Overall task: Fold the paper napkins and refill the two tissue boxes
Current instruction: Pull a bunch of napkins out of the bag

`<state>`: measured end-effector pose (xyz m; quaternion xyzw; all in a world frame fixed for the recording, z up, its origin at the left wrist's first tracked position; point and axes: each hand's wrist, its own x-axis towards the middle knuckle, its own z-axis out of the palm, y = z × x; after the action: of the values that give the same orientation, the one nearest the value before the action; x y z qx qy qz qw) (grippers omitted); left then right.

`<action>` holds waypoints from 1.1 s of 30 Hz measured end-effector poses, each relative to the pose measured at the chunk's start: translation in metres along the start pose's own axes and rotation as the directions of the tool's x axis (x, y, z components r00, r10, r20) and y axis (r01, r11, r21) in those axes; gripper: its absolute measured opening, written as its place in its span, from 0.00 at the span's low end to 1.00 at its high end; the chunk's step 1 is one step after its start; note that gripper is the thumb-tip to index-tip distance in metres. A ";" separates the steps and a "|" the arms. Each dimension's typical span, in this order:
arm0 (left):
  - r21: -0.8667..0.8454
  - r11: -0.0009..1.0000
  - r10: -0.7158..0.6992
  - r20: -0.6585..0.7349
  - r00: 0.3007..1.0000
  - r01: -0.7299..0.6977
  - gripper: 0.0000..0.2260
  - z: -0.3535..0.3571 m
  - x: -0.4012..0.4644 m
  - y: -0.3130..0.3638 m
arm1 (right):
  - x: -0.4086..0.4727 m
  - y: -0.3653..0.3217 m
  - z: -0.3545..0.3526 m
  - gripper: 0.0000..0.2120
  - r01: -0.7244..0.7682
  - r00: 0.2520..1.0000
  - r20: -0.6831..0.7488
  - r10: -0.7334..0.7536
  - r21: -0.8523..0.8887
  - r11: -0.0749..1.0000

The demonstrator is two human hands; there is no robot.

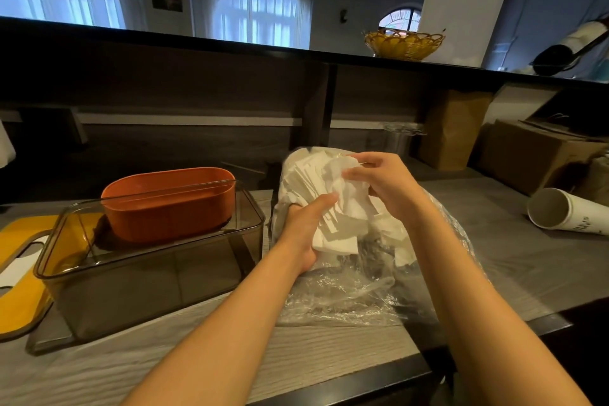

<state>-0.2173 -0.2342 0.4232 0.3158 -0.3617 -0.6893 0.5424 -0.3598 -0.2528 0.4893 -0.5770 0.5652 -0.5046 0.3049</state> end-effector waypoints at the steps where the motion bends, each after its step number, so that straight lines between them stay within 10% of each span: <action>1: -0.003 1.000 -0.005 -0.002 1.000 0.005 0.07 0.000 0.000 0.000 | 0.001 0.001 0.002 0.10 0.008 1.000 -0.023 -0.008 0.008 1.000; 9: -0.055 0.998 -0.026 0.085 0.996 0.031 0.13 -0.001 -0.005 0.005 | -0.005 0.006 0.006 0.07 0.201 0.963 -0.230 -0.138 0.280 0.939; 33: 0.004 0.998 -0.057 0.088 0.994 0.057 0.10 -0.001 -0.007 0.005 | -0.019 0.012 0.009 0.05 0.284 0.953 -0.104 -0.284 -0.019 0.959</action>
<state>-0.2120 -0.2282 0.4273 0.2956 -0.3769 -0.7175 0.5057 -0.3524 -0.2389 0.4709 -0.6252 0.4926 -0.5720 0.1980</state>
